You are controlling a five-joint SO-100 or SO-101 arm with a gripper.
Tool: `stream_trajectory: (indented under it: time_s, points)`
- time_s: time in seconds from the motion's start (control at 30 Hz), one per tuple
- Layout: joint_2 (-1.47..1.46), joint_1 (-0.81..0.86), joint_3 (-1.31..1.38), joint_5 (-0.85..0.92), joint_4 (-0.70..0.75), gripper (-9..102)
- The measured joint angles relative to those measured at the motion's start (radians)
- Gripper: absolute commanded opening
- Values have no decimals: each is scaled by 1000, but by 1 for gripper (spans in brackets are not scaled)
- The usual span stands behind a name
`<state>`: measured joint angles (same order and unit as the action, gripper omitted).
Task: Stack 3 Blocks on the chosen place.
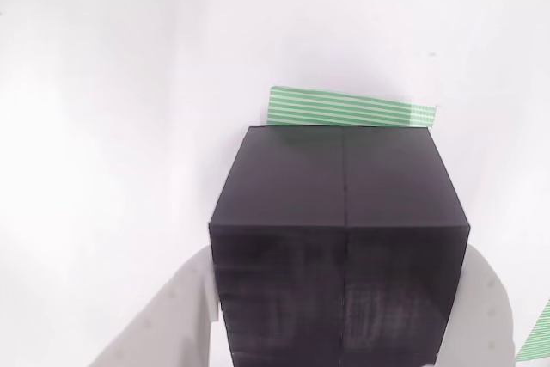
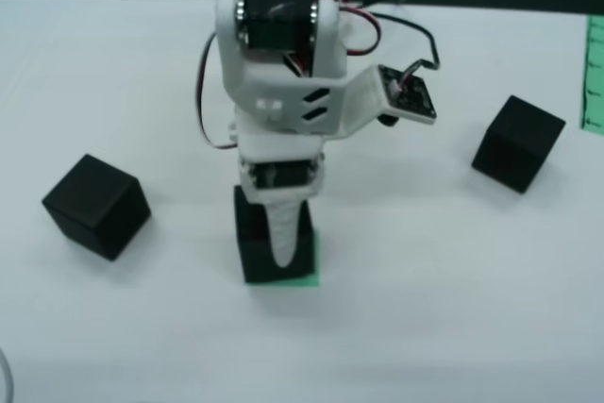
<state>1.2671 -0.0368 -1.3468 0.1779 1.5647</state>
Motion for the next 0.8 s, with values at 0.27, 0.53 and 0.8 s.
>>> stream_trajectory:
  time_s: [0.27, 0.53, 0.8]
  points:
    - [-12, 0, 0, -3, 0, 31]
    - [-20, -2, 14, -3, 0, 37]
    - [-15, -23, 41, -3, 0, 37]
